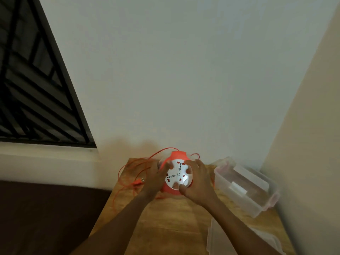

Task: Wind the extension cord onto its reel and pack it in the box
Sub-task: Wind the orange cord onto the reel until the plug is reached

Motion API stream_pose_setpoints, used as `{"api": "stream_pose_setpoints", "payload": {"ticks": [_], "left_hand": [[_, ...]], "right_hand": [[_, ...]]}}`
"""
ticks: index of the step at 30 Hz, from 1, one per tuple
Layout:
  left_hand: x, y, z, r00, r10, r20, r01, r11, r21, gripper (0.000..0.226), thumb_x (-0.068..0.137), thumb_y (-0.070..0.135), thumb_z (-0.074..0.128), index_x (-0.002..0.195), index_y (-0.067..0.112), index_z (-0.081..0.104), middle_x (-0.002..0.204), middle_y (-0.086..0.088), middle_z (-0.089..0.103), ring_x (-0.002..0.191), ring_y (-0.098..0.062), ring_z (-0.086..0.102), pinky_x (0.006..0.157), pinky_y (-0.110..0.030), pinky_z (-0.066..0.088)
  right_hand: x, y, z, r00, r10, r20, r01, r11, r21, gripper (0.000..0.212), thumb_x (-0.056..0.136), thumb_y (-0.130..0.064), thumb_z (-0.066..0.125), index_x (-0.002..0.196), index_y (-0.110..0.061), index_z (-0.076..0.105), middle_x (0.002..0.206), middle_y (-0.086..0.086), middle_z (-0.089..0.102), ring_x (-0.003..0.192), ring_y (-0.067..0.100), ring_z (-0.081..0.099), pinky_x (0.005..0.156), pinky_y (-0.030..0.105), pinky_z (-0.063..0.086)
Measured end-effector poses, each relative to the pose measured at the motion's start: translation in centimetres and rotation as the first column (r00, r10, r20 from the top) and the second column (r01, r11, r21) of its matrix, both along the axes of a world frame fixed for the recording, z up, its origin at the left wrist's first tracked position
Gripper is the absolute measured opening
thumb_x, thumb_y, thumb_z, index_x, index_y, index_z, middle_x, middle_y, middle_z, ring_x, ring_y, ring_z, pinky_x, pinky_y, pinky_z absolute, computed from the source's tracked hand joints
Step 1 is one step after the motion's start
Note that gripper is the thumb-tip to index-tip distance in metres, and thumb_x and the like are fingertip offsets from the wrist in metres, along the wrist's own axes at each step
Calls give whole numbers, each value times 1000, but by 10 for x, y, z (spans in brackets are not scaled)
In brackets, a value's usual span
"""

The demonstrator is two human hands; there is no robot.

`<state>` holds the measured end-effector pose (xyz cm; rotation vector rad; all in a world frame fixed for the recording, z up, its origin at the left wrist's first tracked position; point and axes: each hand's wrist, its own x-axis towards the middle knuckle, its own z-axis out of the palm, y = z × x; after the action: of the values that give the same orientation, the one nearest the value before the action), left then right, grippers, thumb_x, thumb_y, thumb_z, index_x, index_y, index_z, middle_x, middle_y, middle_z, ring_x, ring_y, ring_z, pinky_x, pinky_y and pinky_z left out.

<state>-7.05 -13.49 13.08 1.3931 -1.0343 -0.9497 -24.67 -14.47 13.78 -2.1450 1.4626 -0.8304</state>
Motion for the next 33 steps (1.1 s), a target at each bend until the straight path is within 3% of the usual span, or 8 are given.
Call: {"api": "stream_pose_setpoints", "payload": {"ticks": [5,8,11,15,18,24,28,33], "left_hand": [[-14,-22,32,999,-29,-29,29,1000,-11,37,101,50,58,121,20,55,111,-6,72,89,-17,77,64,-23,63],[-19,-34,55,999,-37,-21,36,999,-41,32,103,49,53,117,21,57,114,-6,71,100,-25,74,76,-35,66],[-17,-51,81,990,-36,134,49,994,-94,34,106,49,49,111,19,64,108,-6,73,100,-26,73,89,-41,63],[-7,-65,111,983,-134,122,153,975,-159,27,105,49,51,113,28,67,107,-1,78,93,-21,78,73,-27,65],[4,-73,127,974,-207,89,222,946,-234,27,103,48,57,117,29,71,105,1,82,92,-20,80,70,-26,64],[19,-87,137,988,-137,67,150,953,-263,28,95,53,65,111,32,73,97,10,83,86,-15,80,66,-21,62],[27,-92,129,989,-134,62,145,960,-240,31,95,51,67,118,30,69,106,6,81,87,-16,81,67,-24,63],[34,-94,124,998,-59,10,59,972,-228,19,98,51,63,99,35,72,88,14,81,80,-16,80,66,-25,65]], "right_hand": [[-12,-29,29,1000,-22,-17,19,990,-139,87,64,-64,67,138,-40,28,156,0,17,137,25,19,105,46,38],[-15,-42,53,999,-35,-17,32,982,-185,86,62,-55,72,135,-42,29,156,0,18,137,26,21,105,47,39],[-20,-51,74,999,4,-52,-18,964,-267,85,60,-49,73,133,-40,31,153,2,21,134,27,22,100,47,44],[-20,-60,100,999,11,-50,-26,946,-323,85,60,-50,71,134,-39,32,153,0,20,133,26,21,97,43,44],[-15,-65,116,994,9,-109,-50,926,-374,87,58,-53,71,135,-38,31,153,2,22,132,26,23,95,42,44],[1,-70,132,979,-9,-202,-78,904,-421,89,57,-55,72,135,-37,33,153,3,26,131,27,26,94,44,47],[6,-71,135,972,-9,-235,-92,906,-413,87,61,-56,72,137,-32,37,154,5,27,133,30,29,97,46,46],[21,-65,139,933,-59,-354,-127,868,-480,73,69,-46,74,134,-29,46,155,10,31,134,36,35,99,53,45]]}}
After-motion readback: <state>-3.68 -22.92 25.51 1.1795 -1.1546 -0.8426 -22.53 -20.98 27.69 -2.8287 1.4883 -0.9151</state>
